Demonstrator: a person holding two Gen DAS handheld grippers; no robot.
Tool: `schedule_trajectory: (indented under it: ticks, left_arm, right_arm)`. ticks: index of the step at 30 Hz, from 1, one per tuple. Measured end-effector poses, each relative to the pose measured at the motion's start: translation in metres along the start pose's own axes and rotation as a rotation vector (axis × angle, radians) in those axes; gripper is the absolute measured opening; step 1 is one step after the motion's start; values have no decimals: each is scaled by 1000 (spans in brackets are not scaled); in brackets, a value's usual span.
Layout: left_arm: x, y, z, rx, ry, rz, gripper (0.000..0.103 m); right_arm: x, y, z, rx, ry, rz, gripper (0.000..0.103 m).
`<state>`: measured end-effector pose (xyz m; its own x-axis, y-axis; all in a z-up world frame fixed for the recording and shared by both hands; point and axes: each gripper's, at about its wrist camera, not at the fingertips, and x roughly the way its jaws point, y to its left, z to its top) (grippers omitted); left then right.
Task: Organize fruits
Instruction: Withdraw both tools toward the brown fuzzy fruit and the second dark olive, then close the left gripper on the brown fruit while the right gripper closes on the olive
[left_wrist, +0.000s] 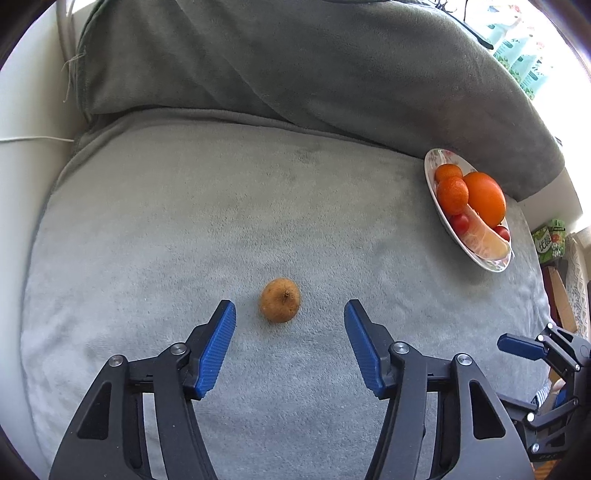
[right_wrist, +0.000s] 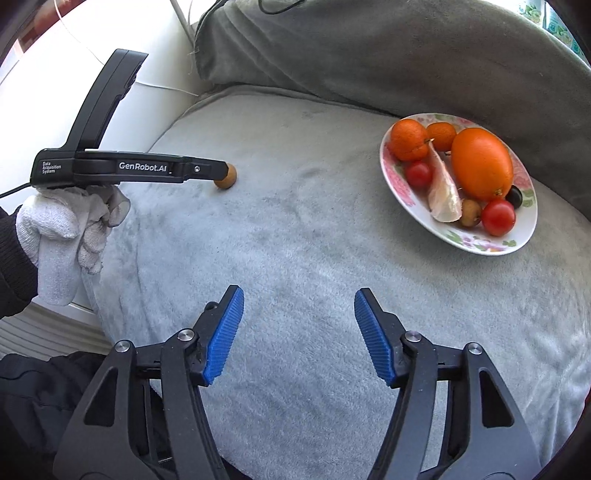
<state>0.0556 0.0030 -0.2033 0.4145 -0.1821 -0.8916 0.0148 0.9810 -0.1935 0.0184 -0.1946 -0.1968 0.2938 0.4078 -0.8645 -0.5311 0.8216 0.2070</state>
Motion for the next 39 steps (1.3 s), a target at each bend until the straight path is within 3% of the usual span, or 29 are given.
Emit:
schedule_trajectory:
  ticks: [10,30,39]
  left_arm:
    - [14,8,0,-22,27,-5,54]
    - [30,13,2,-39,49,-6,44]
    - [40,8,9,-34,48,7,32]
  right_arm:
    - [28,29,0,-97,99,110,48]
    - [57,58,-5,-176,193,149,27]
    - [60,66,-5,-180,195,147,26]
